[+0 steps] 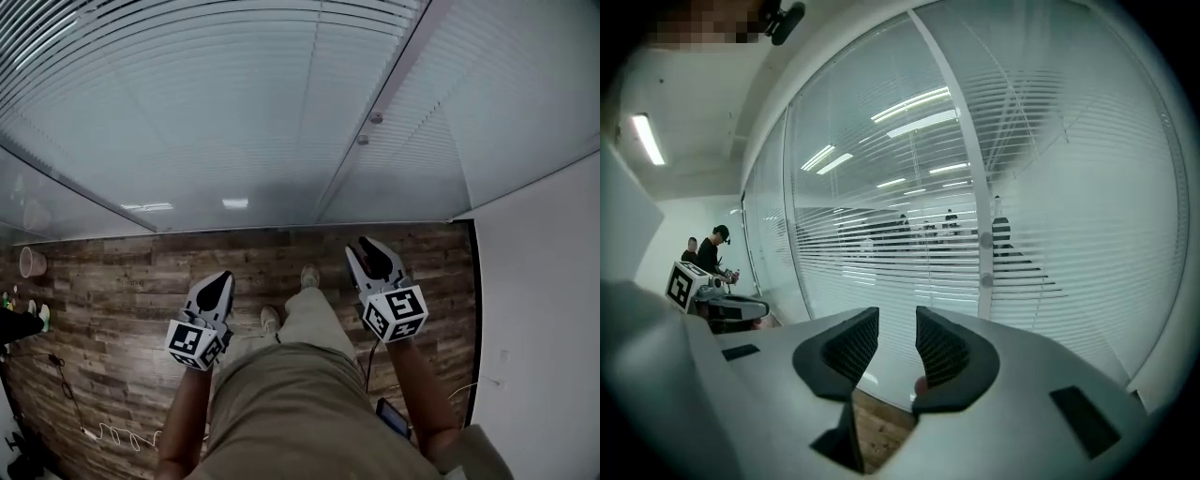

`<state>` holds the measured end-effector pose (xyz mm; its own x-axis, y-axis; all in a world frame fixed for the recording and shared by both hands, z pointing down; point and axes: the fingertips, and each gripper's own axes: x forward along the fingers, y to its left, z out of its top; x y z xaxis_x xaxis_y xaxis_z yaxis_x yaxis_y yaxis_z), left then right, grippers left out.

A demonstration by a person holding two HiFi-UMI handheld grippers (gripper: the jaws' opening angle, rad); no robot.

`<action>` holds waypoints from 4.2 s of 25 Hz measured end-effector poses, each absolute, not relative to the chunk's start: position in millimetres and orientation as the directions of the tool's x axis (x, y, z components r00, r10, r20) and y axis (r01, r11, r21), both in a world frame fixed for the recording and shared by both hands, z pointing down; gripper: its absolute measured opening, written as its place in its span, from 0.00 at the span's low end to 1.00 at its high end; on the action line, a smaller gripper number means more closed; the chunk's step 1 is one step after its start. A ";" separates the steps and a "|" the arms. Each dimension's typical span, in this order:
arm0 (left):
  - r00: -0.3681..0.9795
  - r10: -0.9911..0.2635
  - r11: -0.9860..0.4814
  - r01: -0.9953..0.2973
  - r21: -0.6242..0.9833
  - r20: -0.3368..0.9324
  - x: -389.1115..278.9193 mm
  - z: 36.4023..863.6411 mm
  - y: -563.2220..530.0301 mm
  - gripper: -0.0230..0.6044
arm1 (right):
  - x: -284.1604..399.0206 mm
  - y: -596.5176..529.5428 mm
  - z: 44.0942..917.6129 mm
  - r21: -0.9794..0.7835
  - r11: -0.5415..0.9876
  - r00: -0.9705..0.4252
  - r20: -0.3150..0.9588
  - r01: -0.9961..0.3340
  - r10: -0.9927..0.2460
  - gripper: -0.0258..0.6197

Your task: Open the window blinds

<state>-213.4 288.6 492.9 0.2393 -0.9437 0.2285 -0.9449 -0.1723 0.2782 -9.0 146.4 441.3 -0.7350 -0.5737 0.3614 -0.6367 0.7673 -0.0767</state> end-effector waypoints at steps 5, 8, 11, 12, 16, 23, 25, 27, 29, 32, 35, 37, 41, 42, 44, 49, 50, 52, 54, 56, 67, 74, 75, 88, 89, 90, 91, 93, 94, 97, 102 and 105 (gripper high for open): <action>0.236 -0.951 -0.171 -0.940 0.296 0.199 -217.0 483.8 317.7 0.06 | -10.7 177.8 429.8 -0.063 0.767 -0.736 0.339 -0.639 -0.585 0.24; 0.240 -0.951 -0.176 -0.939 0.297 0.194 -214.5 479.9 324.2 0.06 | -5.2 183.7 427.3 -0.054 0.767 -0.734 0.341 -0.639 -0.587 0.24; 0.229 -0.953 -0.166 -0.942 0.291 0.199 -212.2 482.2 327.5 0.06 | 0.3 184.6 436.7 -0.064 0.771 -0.736 0.356 -0.633 -0.575 0.24; 0.222 -0.953 -0.157 -0.944 0.291 0.205 -211.8 483.4 330.4 0.06 | 1.4 185.1 441.0 -0.070 0.774 -0.738 0.364 -0.630 -0.568 0.24; 0.184 -0.954 -0.110 -0.949 0.295 0.237 -205.4 489.9 340.5 0.06 | 6.8 181.2 454.1 -0.099 0.788 -0.756 0.379 -0.607 -0.534 0.24; 0.134 -0.944 -0.048 -0.960 0.277 0.301 -153.2 489.8 356.4 0.06 | 51.9 192.3 461.4 -0.121 0.839 -0.802 0.391 -0.530 -0.451 0.24; 0.126 -0.945 -0.035 -0.956 0.290 0.301 -124.3 484.9 359.7 0.06 | 81.1 193.1 458.8 -0.125 0.840 -0.805 0.389 -0.528 -0.448 0.24; 0.122 -0.945 -0.027 -0.954 0.300 0.303 -90.1 485.9 363.0 0.06 | 112.8 193.8 456.0 -0.130 0.840 -0.809 0.380 -0.527 -0.448 0.24; 0.121 -0.942 -0.021 -0.952 0.305 0.313 -53.4 492.2 368.0 0.06 | 145.1 198.7 454.7 -0.131 0.843 -0.815 0.371 -0.521 -0.446 0.24; 0.120 -0.938 -0.011 -0.947 0.321 0.325 3.8 498.3 378.2 0.06 | 191.8 211.0 450.7 -0.124 0.851 -0.823 0.358 -0.511 -0.441 0.24; 0.127 -0.935 -0.004 -0.938 0.347 0.332 58.3 501.4 390.6 0.06 | 230.8 224.6 448.3 -0.121 0.859 -0.829 0.358 -0.498 -0.430 0.24; 0.136 -0.930 -0.005 -0.934 0.358 0.342 92.3 504.5 401.4 0.06 | 252.7 235.7 451.0 -0.114 0.869 -0.833 0.370 -0.481 -0.412 0.24; 0.140 -0.917 -0.001 -0.938 0.347 0.375 146.4 507.1 433.3 0.06 | 290.3 263.7 464.2 -0.118 0.891 -0.842 0.400 -0.439 -0.362 0.24; 0.134 -0.915 0.004 -0.940 0.340 0.381 155.6 506.0 441.9 0.06 | 298.3 270.0 466.7 -0.119 0.896 -0.845 0.405 -0.428 -0.350 0.24; 0.121 -0.912 0.018 -0.943 0.333 0.393 168.7 504.7 455.7 0.06 | 313.2 278.4 468.8 -0.112 0.903 -0.846 0.411 -0.416 -0.339 0.24; 0.096 -0.914 0.046 -0.941 0.335 0.395 159.3 506.4 475.2 0.06 | 325.8 291.9 461.3 -0.097 0.898 -0.839 0.409 -0.430 -0.358 0.24; 0.093 -0.916 0.049 -0.939 0.340 0.391 153.9 506.0 476.9 0.06 | 324.4 295.3 458.2 -0.095 0.896 -0.839 0.406 -0.434 -0.363 0.24; 0.087 -0.922 0.057 -0.933 0.354 0.378 146.1 501.8 479.7 0.06 | 321.1 303.2 452.9 -0.085 0.895 -0.838 0.398 -0.438 -0.372 0.24; 0.089 -0.929 0.053 -0.928 0.369 0.359 143.5 498.2 482.2 0.06 | 320.2 310.9 450.9 -0.060 0.896 -0.837 0.389 -0.440 -0.385 0.24; 0.108 -0.934 0.032 -0.924 0.382 0.340 140.5 501.1 484.4 0.06 | 319.2 317.9 451.2 -0.031 0.892 -0.830 0.382 -0.450 -0.406 0.24; 0.179 -0.931 -0.038 -0.914 0.404 0.318 67.6 510.0 534.2 0.06 | 273.5 382.1 443.2 0.063 0.852 -0.778 0.379 -0.519 -0.502 0.24; 0.188 -0.925 -0.059 -0.929 0.365 0.331 28.9 515.3 544.5 0.06 | 226.7 400.6 448.9 0.068 0.879 -0.786 0.420 -0.471 -0.454 0.24; 0.189 -0.924 -0.061 -0.931 0.360 0.333 25.8 516.2 545.6 0.06 | 222.9 402.3 448.5 0.075 0.884 -0.789 0.423 -0.461 -0.447 0.24; 0.162 -0.926 -0.032 -0.934 0.356 0.342 7.8 511.3 539.0 0.06 | 212.2 402.5 437.5 0.169 0.883 -0.789 0.397 -0.439 -0.468 0.24; 0.163 -0.925 -0.033 -0.934 0.356 0.343 10.0 512.3 538.4 0.06 | 214.5 403.1 438.7 0.178 0.882 -0.787 0.398 -0.437 -0.471 0.24; 0.165 -0.924 -0.034 -0.934 0.356 0.345 12.4 513.5 537.9 0.06 | 216.8 403.4 439.7 0.184 0.880 -0.785 0.400 -0.437 -0.473 0.24; 0.168 -0.922 -0.036 -0.934 0.356 0.348 14.8 514.9 537.5 0.06 | 218.6 403.6 440.3 0.187 0.879 -0.783 0.401 -0.438 -0.475 0.24; 0.175 -0.918 -0.038 -0.933 0.359 0.357 19.6 517.2 537.3 0.06 | 221.0 404.4 441.1 0.187 0.878 -0.781 0.402 -0.441 -0.478 0.24; 0.178 -0.915 -0.039 -0.931 0.362 0.361 22.0 518.1 536.9 0.06 | 221.9 404.5 441.5 0.186 0.878 -0.780 0.403 -0.441 -0.478 0.24; 0.189 -0.911 -0.044 -0.928 0.369 0.367 29.9 519.8 533.5 0.06 | 224.5 402.7 444.8 0.179 0.878 -0.778 0.409 -0.444 -0.477 0.24; 0.190 -0.909 -0.044 -0.929 0.367 0.371 43.9 523.7 526.6 0.06 | 232.6 398.4 452.9 0.167 0.884 -0.786 0.407 -0.438 -0.466 0.24; 0.206 -0.898 -0.052 -0.927 0.372 0.389 60.9 534.0 526.1 0.06 | 248.8 401.0 463.1 0.152 0.881 -0.785 0.405 -0.449 -0.470 0.24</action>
